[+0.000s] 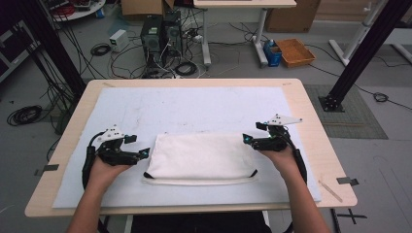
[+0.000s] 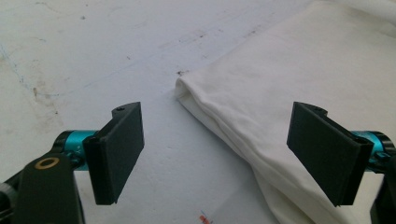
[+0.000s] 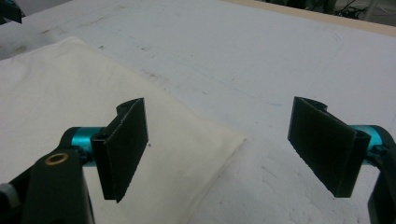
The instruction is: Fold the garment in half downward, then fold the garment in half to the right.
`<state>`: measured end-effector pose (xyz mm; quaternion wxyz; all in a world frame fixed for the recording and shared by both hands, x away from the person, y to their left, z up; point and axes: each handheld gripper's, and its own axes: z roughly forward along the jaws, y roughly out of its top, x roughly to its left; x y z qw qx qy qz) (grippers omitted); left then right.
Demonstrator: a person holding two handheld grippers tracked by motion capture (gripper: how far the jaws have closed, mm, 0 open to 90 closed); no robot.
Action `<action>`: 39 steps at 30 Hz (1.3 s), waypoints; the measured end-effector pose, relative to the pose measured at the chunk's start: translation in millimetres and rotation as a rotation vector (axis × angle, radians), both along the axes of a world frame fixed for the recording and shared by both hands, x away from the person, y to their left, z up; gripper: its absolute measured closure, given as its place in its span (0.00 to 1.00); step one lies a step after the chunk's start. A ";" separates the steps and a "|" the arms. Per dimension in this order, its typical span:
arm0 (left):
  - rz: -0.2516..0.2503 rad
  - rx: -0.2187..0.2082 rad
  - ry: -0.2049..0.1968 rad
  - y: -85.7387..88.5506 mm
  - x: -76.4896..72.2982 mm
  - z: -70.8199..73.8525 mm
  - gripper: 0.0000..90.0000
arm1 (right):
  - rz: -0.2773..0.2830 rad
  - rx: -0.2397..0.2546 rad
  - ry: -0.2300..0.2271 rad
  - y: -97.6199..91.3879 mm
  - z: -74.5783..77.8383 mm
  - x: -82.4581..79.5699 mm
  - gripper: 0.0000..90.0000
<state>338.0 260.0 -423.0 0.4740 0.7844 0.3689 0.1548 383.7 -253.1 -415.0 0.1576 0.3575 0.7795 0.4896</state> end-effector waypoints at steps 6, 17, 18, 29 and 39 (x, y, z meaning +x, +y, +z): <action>-0.004 -0.009 0.022 -4.4 0.9 -1.5 0.21 | 0.019 0.009 -0.010 1.8 3.1 -1.5 0.23; -0.021 0.018 0.061 -18.7 -4.2 -4.7 0.21 | 0.015 0.019 -0.006 -2.8 5.5 -3.6 0.23; -0.027 0.020 0.068 -19.3 -6.3 -6.1 0.21 | 0.017 0.017 -0.008 -2.3 5.9 -3.3 0.23; -0.023 0.155 0.136 -26.4 -36.0 -25.1 0.30 | 0.063 -0.014 -0.024 14.9 15.8 2.9 0.23; -0.081 0.116 0.145 -32.9 -48.2 -25.5 0.38 | 0.077 -0.029 -0.026 23.2 17.0 3.2 0.23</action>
